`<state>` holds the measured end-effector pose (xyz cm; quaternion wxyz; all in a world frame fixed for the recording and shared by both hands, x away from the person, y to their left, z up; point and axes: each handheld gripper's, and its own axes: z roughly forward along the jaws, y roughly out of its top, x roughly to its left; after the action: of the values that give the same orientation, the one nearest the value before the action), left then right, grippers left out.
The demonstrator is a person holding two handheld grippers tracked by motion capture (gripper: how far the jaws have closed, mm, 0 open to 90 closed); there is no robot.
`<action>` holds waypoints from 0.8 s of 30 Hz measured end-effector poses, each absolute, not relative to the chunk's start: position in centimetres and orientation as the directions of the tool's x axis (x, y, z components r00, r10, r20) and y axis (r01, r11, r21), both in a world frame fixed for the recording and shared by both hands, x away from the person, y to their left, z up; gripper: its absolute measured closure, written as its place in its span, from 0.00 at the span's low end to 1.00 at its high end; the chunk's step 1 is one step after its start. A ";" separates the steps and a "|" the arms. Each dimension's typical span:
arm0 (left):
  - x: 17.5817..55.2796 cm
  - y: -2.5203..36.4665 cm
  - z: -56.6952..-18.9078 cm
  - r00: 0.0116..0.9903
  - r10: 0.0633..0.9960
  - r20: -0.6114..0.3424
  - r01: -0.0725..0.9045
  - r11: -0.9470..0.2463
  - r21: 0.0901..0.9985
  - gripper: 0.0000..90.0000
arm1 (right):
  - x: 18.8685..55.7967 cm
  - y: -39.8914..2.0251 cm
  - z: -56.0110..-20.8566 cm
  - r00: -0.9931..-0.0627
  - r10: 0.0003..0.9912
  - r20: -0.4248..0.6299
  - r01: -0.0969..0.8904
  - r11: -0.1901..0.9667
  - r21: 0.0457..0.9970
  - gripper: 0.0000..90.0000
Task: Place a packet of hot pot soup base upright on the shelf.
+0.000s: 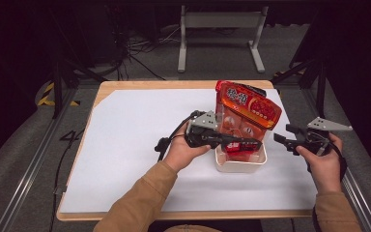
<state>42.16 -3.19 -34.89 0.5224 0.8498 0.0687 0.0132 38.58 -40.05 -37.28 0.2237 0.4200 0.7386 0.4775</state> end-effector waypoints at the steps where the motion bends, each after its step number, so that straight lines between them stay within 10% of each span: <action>1: 42.2 -3.2 -34.9 0.989 0.137 -0.058 0.114 -0.445 0.888 0.86 | 38.6 -40.1 -37.3 -0.547 0.834 0.071 0.407 0.191 0.893 0.33; 12: 42.1 -2.8 -34.5 0.977 0.196 -0.085 0.160 -0.406 0.900 0.39 | 38.6 -40.0 -37.3 -0.554 0.829 0.077 0.406 0.188 0.894 0.33; 24: 41.4 -1.5 -33.6 0.975 0.199 -0.100 0.167 -0.361 0.917 0.33 | 39.3 -39.4 -37.2 -0.565 0.821 0.084 0.408 0.190 0.893 0.32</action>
<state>41.36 -1.53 -33.63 0.5541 0.8249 0.1109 0.0141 39.27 -39.42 -37.23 0.2134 0.4144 0.7413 0.4829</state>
